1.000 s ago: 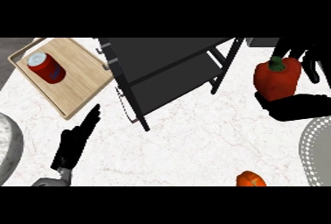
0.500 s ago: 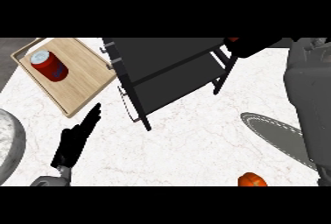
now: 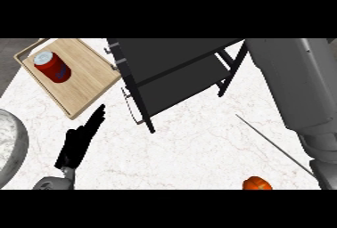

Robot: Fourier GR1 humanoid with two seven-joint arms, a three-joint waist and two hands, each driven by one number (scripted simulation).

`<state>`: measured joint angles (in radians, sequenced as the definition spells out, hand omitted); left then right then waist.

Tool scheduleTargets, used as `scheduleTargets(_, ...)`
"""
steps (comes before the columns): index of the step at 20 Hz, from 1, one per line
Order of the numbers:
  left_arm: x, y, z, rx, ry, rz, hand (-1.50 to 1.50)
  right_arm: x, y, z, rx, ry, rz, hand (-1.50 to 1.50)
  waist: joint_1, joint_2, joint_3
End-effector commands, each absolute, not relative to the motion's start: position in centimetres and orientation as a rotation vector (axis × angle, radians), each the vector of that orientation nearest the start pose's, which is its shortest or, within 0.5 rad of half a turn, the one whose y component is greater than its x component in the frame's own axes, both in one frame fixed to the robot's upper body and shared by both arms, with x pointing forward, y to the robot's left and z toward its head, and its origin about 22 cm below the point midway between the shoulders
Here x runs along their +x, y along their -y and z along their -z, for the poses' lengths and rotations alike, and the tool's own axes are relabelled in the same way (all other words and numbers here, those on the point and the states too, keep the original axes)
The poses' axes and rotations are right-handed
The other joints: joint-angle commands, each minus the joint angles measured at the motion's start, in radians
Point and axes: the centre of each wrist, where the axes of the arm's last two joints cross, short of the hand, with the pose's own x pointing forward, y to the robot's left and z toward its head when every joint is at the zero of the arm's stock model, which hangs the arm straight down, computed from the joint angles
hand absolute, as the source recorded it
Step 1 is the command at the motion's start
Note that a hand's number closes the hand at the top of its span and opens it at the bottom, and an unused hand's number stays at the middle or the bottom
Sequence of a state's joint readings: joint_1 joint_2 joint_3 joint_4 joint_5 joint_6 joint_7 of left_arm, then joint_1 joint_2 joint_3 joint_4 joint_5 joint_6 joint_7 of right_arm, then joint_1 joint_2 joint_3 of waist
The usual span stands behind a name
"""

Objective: Pick the bell pepper from the placemat and place it in the tiered shelf

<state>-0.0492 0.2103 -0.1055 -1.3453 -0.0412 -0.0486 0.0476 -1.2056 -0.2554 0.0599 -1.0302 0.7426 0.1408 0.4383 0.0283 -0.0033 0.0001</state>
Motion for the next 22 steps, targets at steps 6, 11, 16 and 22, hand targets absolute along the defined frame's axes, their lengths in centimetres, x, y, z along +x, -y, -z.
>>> scheduleTargets(6, 23.8, -25.3, 4.1, 0.073, 1.328, 0.327, 0.00, 45.0, 9.8, -23.3, -0.868, 1.533, -0.960, 1.50, 0.022, 0.018, -0.001)
scheduleTargets(11, 25.4, -26.3, 2.7, 0.080, 1.354, 0.353, 0.00, 45.5, 10.8, -21.6, -0.480, 1.506, -0.730, 1.50, 0.040, 0.033, 0.003)
scheduleTargets(16, 25.7, -25.1, 2.7, 0.059, 1.341, 0.345, 0.00, 45.5, 9.9, -19.7, -0.184, 1.455, -0.482, -1.50, 0.048, 0.033, 0.003)
scheduleTargets(22, 24.7, -26.0, 3.2, 0.078, 1.336, 0.354, 0.00, 45.9, 10.0, -20.4, -0.079, 1.592, -0.233, -1.50, 0.044, 0.022, 0.000)
